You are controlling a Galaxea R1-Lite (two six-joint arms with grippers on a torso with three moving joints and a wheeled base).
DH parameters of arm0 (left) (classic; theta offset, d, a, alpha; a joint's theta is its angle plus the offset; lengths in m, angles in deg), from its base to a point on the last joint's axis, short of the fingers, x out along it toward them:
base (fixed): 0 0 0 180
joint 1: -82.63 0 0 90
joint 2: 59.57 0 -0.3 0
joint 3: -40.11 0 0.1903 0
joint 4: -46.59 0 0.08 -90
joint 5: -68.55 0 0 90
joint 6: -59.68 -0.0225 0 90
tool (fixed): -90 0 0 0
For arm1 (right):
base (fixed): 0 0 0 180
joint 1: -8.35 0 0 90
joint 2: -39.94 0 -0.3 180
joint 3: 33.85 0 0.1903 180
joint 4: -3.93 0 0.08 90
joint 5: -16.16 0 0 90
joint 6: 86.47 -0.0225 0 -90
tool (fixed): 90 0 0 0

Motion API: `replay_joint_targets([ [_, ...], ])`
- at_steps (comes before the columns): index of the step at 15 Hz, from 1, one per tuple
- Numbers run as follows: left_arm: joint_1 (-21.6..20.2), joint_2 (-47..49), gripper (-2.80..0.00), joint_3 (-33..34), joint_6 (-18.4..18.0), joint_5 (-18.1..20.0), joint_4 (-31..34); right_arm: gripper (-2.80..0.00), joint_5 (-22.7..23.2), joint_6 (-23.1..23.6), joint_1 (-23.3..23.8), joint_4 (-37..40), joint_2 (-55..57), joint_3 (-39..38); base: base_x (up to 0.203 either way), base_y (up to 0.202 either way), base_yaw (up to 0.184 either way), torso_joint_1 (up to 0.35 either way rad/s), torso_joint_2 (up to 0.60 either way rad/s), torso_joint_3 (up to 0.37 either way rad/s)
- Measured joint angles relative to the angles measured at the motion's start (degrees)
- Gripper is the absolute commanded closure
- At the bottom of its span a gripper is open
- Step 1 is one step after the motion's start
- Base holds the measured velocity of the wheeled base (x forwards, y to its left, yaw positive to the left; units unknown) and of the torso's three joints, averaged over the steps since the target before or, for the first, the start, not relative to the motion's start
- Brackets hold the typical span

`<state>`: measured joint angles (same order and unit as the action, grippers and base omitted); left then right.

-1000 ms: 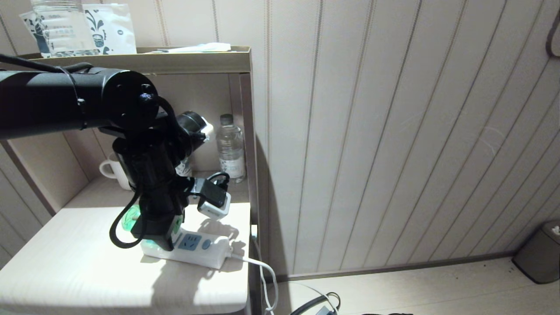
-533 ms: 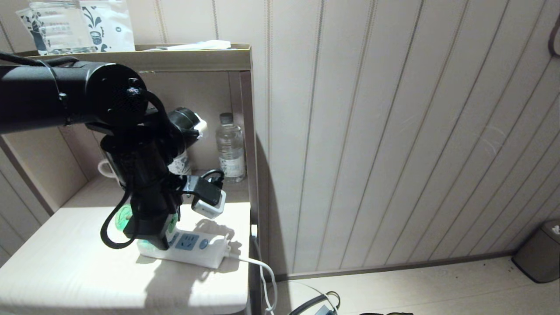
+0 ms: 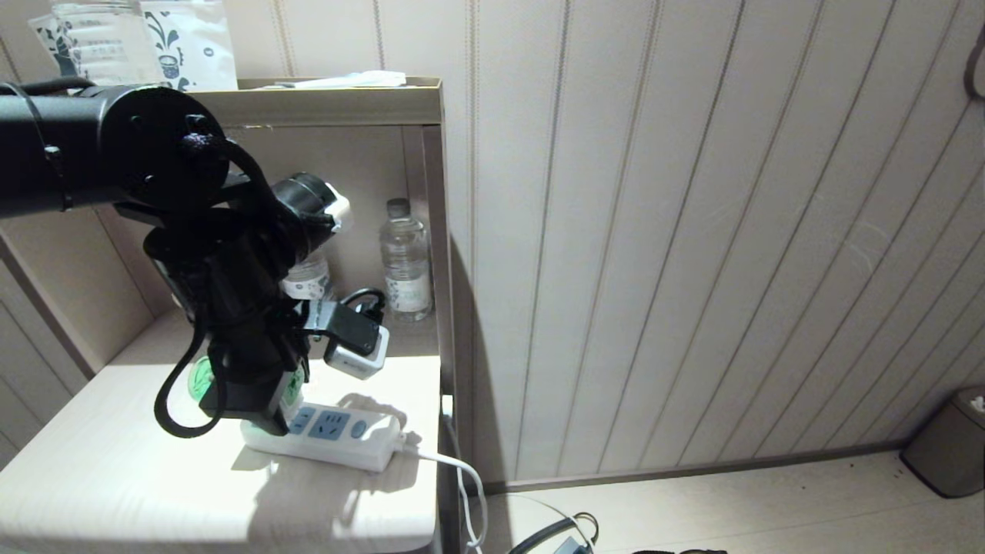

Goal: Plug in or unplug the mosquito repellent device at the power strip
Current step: Insert the plug into the socket

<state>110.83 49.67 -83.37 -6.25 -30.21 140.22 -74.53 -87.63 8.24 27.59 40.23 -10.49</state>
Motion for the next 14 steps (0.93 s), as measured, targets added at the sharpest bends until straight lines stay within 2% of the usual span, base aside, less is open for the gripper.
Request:
replay_joint_targets([
  [4, 0.0, -0.7, 0.00, 0.6, 0.0, 0.4, 0.0, 0.00, 0.0, 0.0, -0.1, 0.0, 0.0, 0.0, 0.000, 0.000, 0.000, 0.000, 0.00, 0.000],
  [8, 0.1, -5.7, 0.00, 4.3, 1.0, 1.2, -0.8, 0.00, 0.0, 0.0, 0.0, 0.0, 0.0, 0.0, 0.000, 0.000, 0.000, 0.000, 0.00, 0.000],
  [11, 0.6, -12.3, 0.00, 10.4, 6.1, 1.3, -1.9, 0.00, 0.0, 0.0, 0.0, 0.0, 0.0, 0.0, 0.000, 0.000, 0.000, 0.000, 0.00, 0.000],
  [14, 1.0, -20.3, 0.00, 22.9, 11.0, 1.2, -7.7, 0.00, 0.0, 0.0, 0.0, 0.0, 0.0, 0.0, 0.000, 0.000, 0.000, 0.000, 0.00, 0.000],
])
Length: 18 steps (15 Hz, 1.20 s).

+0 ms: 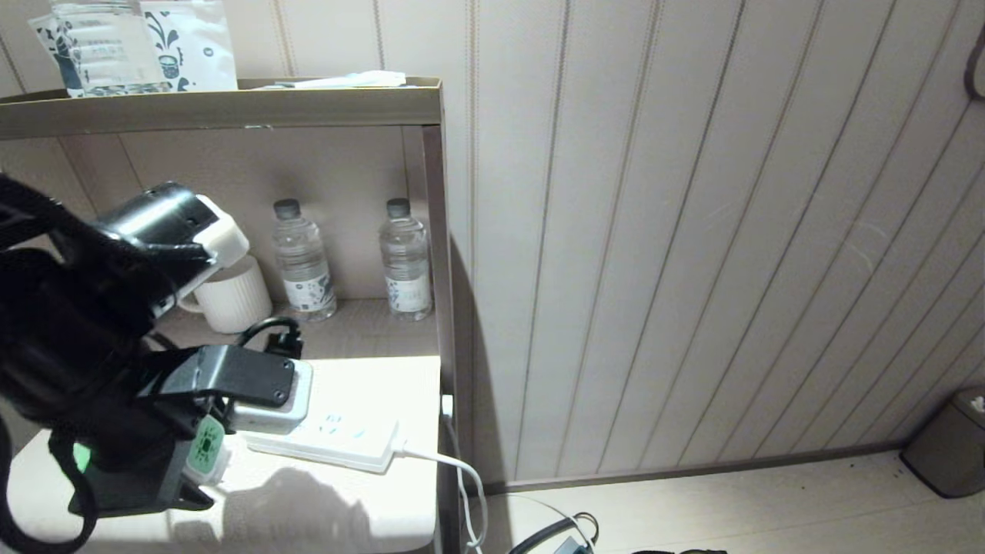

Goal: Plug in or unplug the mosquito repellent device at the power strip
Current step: Insert the plug into the socket

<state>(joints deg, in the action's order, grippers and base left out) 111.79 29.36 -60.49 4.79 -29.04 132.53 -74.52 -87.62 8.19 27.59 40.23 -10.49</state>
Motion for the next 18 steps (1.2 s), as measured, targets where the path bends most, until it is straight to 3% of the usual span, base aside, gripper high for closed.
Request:
replay_joint_targets([
  [3, -0.2, -8.3, 0.00, 5.6, 10.0, -1.6, -8.5, 0.00, 0.0, 0.0, 0.0, 0.0, 0.0, 0.0, 0.000, 0.000, 0.000, 0.000, 0.00, 0.000],
  [4, -0.3, -10.7, 0.00, 5.8, 14.1, -1.9, -8.7, 0.00, 0.0, 0.0, 0.0, 0.0, 0.0, 0.0, 0.000, 0.000, 0.000, 0.000, 0.00, 0.000],
  [6, -0.2, -14.2, 0.00, 5.9, 17.7, -1.6, -7.2, 0.00, 0.0, 0.0, 0.0, 0.0, 0.0, 0.0, 0.000, 0.000, 0.000, 0.000, 0.00, 0.000],
  [14, -2.5, -12.7, 0.00, 4.6, 18.1, -1.9, -9.5, 0.00, 0.0, 0.0, 0.0, 0.0, 0.0, 0.0, 0.000, 0.000, 0.000, 0.000, 0.00, 0.000],
  [18, -3.7, -8.6, 0.00, 3.0, 18.5, 1.6, -8.8, 0.00, 0.0, 0.0, 0.0, 0.0, 0.0, 0.0, 0.000, 0.000, 0.000, 0.000, 0.00, 0.000],
])
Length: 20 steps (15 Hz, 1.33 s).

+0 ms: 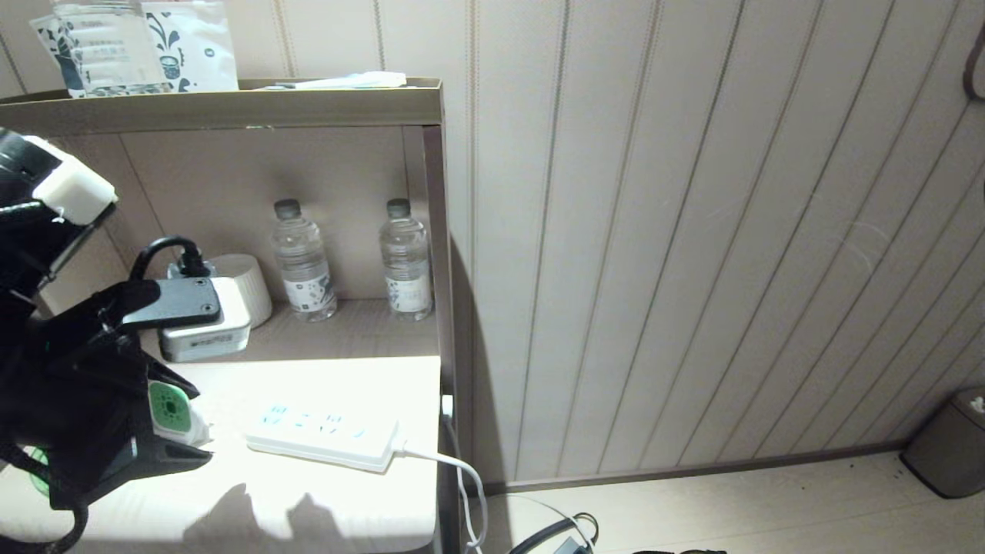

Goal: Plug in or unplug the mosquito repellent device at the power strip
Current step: Insert the plug into the socket

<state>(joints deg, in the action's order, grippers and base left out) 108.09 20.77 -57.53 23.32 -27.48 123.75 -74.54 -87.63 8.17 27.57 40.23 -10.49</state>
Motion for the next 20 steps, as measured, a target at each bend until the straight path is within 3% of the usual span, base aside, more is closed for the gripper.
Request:
replay_joint_targets([
  [3, -0.6, 2.9, 0.00, -2.9, -0.3, 2.3, 6.1, 0.00, 0.0, 0.0, 0.0, 0.0, 0.0, 0.0, 0.000, 0.000, 0.000, 0.000, 0.00, 0.000],
  [7, 0.2, 6.6, 0.00, -7.1, -2.2, 4.0, 7.5, 0.00, 0.0, 0.0, 0.0, 0.0, 0.0, 0.0, 0.000, 0.000, 0.000, 0.000, 0.00, 0.000],
  [9, 0.5, 7.8, 0.00, -10.4, -6.8, 6.0, 8.6, 0.00, 0.0, 0.0, 0.0, 0.0, 0.0, 0.0, 0.000, 0.000, 0.000, 0.000, 0.00, 0.000],
  [13, 0.6, 10.4, 0.00, -17.3, -17.7, 6.5, 13.7, 0.00, 0.0, 0.0, 0.0, 0.0, 0.0, 0.0, 0.000, 0.000, 0.000, 0.000, 0.00, 0.000],
  [20, 0.0, 23.5, 0.00, -32.9, -28.2, 6.9, 22.4, 0.00, 0.0, 0.0, 0.1, 0.0, 0.0, 0.0, 0.000, 0.000, 0.000, 0.000, 0.00, 0.000],
])
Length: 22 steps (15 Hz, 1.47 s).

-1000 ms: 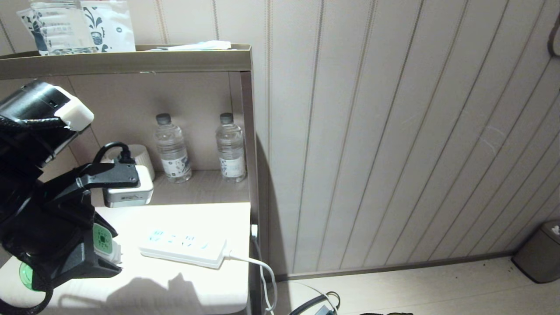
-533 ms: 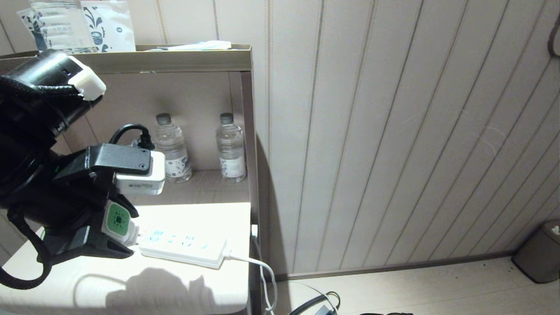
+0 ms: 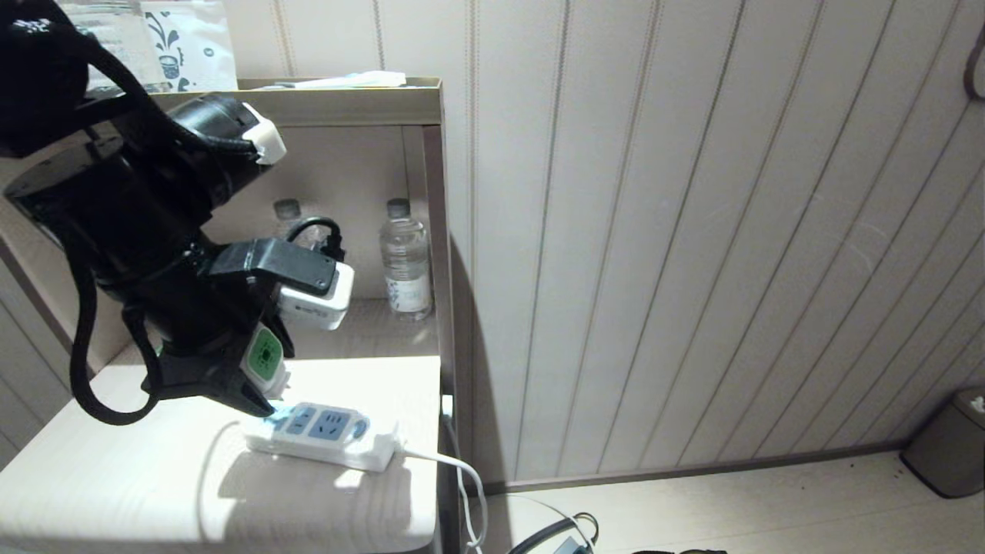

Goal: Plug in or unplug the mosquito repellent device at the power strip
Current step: Insert the plug into the socket

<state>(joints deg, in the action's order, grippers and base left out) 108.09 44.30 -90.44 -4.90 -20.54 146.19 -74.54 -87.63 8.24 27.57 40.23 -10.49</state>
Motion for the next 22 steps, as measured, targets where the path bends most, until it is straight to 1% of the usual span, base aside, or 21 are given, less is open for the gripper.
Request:
replay_joint_targets([
  [2, -2.1, 1.5, 0.00, -0.7, -2.9, 0.9, 0.8, 0.00, 0.0, 0.0, 0.0, 0.0, 0.0, 0.0, 0.000, 0.000, 0.000, 0.000, 0.00, 0.000],
  [4, -5.0, 2.7, 0.00, -0.8, -7.6, 2.4, 1.0, 0.00, 0.0, 0.0, 0.0, 0.0, 0.0, 0.0, 0.000, 0.000, 0.000, 0.000, 0.00, 0.000],
  [5, -5.9, 3.3, 0.00, -0.9, -9.1, 2.7, 0.5, 0.00, 0.0, 0.0, 0.0, 0.0, 0.0, 0.0, 0.000, 0.000, 0.000, 0.000, 0.00, 0.000],
  [8, -6.6, 4.8, 0.00, -0.9, -10.6, 5.0, 0.6, 0.00, 0.0, 0.0, 0.0, 0.0, 0.0, 0.0, 0.000, 0.000, 0.000, 0.000, 0.00, 0.000],
  [10, -6.6, 5.3, 0.00, -0.9, -12.6, 6.1, 1.2, 0.00, 0.0, 0.0, 0.0, 0.0, 0.0, 0.0, 0.000, 0.000, 0.000, 0.000, 0.00, 0.000],
  [14, -5.5, 6.4, 0.00, -0.5, -12.7, 6.2, 1.2, 0.00, 0.0, 0.0, 0.0, 0.0, 0.0, 0.0, 0.000, 0.000, 0.000, 0.000, 0.00, 0.000],
  [22, -5.4, 9.6, 0.00, -0.7, -12.4, 6.2, 1.0, 0.00, 0.0, 0.0, 0.0, 0.0, 0.0, 0.0, 0.000, 0.000, 0.000, 0.000, 0.00, 0.000],
])
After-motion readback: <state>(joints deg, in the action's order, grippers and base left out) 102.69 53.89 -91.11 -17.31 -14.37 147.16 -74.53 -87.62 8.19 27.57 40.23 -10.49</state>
